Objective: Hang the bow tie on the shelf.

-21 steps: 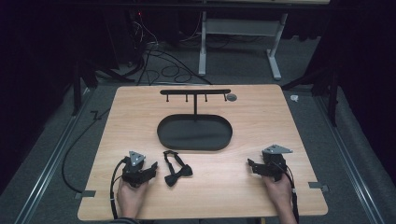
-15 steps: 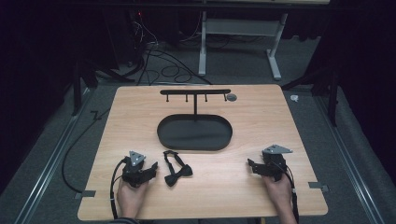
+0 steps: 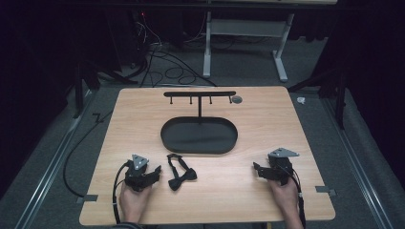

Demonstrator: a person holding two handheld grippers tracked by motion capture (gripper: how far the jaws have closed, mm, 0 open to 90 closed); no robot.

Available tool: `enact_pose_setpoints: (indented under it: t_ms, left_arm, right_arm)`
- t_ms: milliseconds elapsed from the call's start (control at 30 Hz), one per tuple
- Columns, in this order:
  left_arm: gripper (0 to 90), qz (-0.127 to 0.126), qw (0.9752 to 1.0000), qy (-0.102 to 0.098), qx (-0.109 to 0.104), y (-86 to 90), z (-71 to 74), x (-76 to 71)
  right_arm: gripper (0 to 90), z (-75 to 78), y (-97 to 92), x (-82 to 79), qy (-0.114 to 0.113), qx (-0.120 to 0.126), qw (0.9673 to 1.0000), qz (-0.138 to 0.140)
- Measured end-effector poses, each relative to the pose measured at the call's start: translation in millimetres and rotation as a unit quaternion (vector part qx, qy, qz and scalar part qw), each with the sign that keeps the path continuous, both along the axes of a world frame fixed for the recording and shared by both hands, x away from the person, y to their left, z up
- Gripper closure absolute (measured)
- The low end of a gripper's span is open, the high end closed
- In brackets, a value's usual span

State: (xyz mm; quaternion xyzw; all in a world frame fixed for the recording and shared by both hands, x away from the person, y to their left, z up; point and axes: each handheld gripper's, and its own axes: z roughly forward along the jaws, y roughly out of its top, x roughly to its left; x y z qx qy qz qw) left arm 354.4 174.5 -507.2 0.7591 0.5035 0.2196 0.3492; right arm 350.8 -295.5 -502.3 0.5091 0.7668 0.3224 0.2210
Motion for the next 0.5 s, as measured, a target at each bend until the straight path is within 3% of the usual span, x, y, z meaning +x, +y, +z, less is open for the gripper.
enact_pose_setpoints:
  t_ms: [500]
  left_arm:
    - [39.4, -0.002, 1.0000, 0.000, -0.002, 0.0, 0.0, -0.3]
  right_arm:
    - [28.8, 0.0, -0.1, 0.1, 0.000, 0.000, 1.0000, 0.000]
